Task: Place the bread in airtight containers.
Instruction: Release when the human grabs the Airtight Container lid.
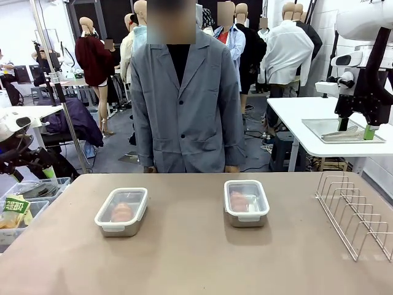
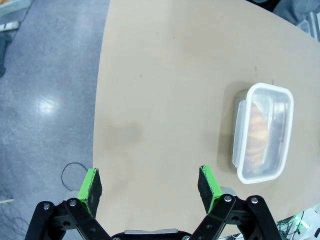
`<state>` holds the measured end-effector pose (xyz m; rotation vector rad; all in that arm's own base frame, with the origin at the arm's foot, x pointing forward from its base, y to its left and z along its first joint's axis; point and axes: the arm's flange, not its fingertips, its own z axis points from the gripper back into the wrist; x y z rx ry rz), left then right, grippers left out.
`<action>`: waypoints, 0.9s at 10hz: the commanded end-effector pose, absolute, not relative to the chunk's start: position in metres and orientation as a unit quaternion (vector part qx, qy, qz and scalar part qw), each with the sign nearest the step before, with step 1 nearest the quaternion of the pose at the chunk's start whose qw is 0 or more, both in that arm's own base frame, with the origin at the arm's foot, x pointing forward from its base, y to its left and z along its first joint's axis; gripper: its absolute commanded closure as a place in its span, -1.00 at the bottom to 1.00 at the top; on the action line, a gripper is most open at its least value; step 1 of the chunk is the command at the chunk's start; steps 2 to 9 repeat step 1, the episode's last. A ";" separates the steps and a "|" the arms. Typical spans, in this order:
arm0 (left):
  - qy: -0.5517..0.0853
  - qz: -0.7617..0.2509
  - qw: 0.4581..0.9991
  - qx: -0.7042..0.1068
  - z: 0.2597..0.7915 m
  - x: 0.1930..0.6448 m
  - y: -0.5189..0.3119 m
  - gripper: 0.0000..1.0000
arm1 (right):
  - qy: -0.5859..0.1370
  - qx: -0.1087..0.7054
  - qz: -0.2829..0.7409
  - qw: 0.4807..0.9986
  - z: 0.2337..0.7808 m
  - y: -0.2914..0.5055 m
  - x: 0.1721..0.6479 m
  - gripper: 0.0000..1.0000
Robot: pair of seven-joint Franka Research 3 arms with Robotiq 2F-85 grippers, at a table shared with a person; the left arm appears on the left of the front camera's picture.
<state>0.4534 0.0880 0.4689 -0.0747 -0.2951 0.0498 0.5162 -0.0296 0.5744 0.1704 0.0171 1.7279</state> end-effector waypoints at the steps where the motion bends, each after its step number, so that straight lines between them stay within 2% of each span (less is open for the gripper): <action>1: -0.148 0.034 0.988 -0.039 0.470 0.453 0.088 -1.00 | 0.009 0.078 0.761 0.644 0.574 -0.030 0.515 -1.00; 9: -0.148 0.034 0.988 -0.039 0.470 0.453 0.088 -1.00 | 0.009 0.078 0.761 0.644 0.574 -0.030 0.515 -1.00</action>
